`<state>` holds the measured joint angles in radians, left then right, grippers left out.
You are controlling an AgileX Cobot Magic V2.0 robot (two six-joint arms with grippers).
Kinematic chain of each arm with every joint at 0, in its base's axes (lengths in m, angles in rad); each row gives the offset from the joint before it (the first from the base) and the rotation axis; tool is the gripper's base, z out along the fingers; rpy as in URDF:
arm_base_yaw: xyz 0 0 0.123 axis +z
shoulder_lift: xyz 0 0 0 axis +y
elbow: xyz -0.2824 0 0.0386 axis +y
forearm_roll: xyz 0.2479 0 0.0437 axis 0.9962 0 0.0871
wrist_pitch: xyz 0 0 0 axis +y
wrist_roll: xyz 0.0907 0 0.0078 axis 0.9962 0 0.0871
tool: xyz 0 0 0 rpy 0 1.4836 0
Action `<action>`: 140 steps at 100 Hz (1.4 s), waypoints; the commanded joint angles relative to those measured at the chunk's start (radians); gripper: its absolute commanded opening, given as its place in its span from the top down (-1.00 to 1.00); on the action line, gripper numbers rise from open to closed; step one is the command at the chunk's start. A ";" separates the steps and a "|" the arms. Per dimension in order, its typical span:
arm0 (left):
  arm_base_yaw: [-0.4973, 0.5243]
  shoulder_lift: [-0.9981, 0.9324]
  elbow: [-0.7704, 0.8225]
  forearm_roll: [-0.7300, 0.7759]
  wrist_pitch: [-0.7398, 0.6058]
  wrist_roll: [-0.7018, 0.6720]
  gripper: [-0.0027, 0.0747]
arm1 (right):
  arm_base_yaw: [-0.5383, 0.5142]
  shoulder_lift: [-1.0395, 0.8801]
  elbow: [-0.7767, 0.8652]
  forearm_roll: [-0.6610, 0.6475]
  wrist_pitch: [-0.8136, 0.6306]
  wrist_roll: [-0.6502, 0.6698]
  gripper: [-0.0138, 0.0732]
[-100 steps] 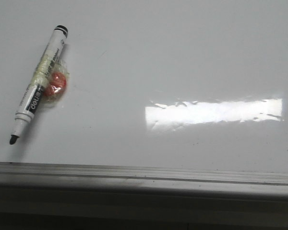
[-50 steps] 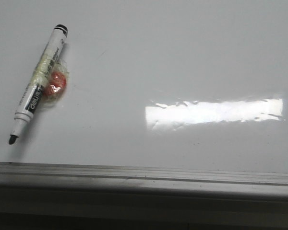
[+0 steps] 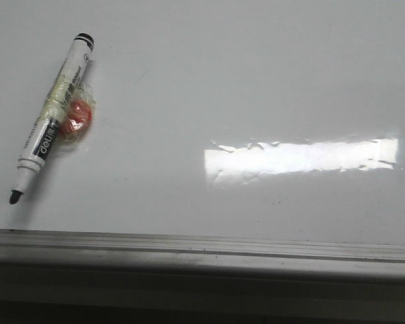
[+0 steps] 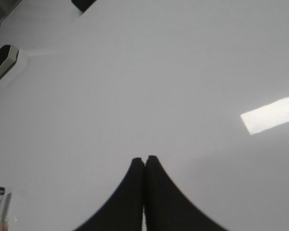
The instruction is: Write number 0 on whiteboard
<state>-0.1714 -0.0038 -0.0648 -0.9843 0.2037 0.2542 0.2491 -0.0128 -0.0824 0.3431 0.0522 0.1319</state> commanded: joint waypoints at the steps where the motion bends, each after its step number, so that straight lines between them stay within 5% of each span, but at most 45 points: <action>1: -0.009 0.018 -0.120 -0.021 -0.007 0.175 0.79 | -0.005 -0.016 -0.101 -0.032 0.056 -0.005 0.77; 21: -0.009 0.235 -0.318 0.100 0.261 0.311 0.14 | -0.005 -0.001 -0.191 -0.057 0.174 -0.080 0.23; 30: -0.009 0.398 -0.405 0.252 0.428 0.307 0.22 | -0.005 0.015 -0.197 -0.057 0.210 -0.080 0.03; 43: -0.009 0.640 -0.548 0.441 0.576 0.273 0.36 | -0.005 0.029 -0.197 -0.057 0.274 -0.080 0.00; 71: -0.168 0.856 -0.867 0.607 0.633 0.169 0.35 | -0.005 0.029 -0.197 -0.057 0.320 -0.080 0.00; 90: -0.358 0.928 -0.903 0.864 0.771 -0.006 0.33 | -0.005 0.029 -0.197 -0.063 0.322 -0.080 0.00; 110: -0.693 0.988 -0.903 1.340 0.888 -0.342 0.33 | -0.005 0.029 -0.197 -0.093 0.329 -0.080 0.00; 125: -0.840 0.991 -0.903 1.395 0.750 -0.737 0.27 | -0.005 0.029 -0.197 -0.103 0.329 -0.080 0.00; 140: -0.851 0.993 -0.885 1.387 0.645 -0.929 -0.10 | -0.005 0.029 -0.197 -0.103 0.330 -0.080 0.00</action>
<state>-1.0145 0.9941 -0.9327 0.3705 0.9427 -0.5508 0.2491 -0.0088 -0.2444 0.2428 0.4534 0.0665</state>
